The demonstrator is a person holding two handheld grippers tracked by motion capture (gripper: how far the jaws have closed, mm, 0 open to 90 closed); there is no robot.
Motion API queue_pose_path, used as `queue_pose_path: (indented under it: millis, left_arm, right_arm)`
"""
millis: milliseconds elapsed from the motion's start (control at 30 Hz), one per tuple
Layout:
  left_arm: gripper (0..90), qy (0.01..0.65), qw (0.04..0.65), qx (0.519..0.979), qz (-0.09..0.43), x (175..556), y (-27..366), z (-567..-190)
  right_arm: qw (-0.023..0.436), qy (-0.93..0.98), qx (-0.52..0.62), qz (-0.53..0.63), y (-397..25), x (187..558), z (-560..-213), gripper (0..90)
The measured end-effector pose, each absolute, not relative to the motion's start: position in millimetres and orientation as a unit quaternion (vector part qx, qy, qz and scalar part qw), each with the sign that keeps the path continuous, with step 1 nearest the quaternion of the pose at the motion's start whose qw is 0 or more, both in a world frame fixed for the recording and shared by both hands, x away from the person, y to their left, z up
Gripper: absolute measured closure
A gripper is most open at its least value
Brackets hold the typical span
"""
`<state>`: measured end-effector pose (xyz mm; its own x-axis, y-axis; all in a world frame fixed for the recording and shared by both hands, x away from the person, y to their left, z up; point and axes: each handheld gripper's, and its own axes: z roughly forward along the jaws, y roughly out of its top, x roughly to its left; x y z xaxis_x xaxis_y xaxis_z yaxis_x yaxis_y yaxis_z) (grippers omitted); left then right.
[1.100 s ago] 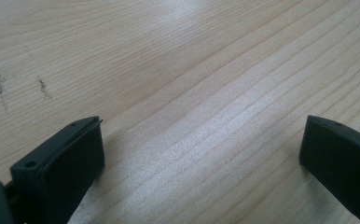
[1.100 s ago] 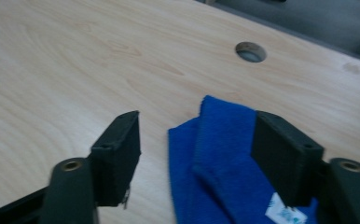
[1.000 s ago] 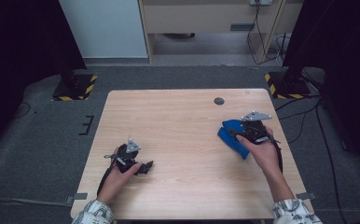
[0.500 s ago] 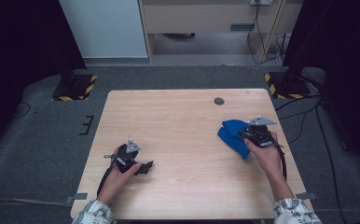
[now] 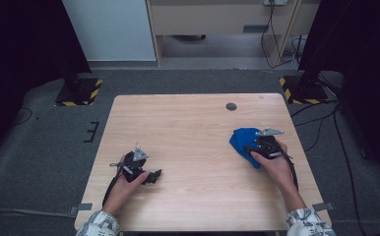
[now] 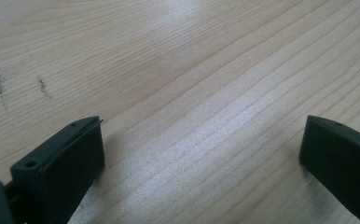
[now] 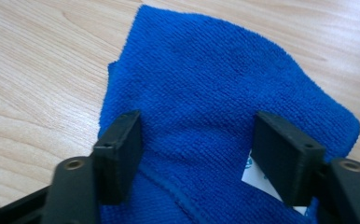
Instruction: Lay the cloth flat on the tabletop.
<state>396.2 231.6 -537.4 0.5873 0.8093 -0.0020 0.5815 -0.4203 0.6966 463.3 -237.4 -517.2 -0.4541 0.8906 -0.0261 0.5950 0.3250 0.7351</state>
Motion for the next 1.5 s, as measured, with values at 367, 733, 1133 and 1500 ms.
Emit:
queue_pose_path:
  millis: [367, 733, 1133, 1500]
  left_arm:
    - [0.0, 0.421, 0.335, 0.825, 0.170, 396, 232, -537]
    - [0.0, 0.421, 0.335, 0.826, 0.170, 396, 232, -537]
    - [0.0, 0.419, 0.336, 0.826, 0.169, 395, 232, -537]
    - [0.0, 0.419, 0.336, 0.827, 0.169, 395, 232, -537]
  right_arm:
    - [0.195, 0.785, 0.487, 0.331, -234, 465, -529, 13.6]
    - [0.207, 0.799, 0.465, 0.321, -231, 459, -530, 35.8]
    - [0.211, 0.796, 0.459, 0.334, -237, 456, -527, 68.8]
    - [0.219, 0.773, 0.447, 0.393, -238, 440, -501, 71.1]
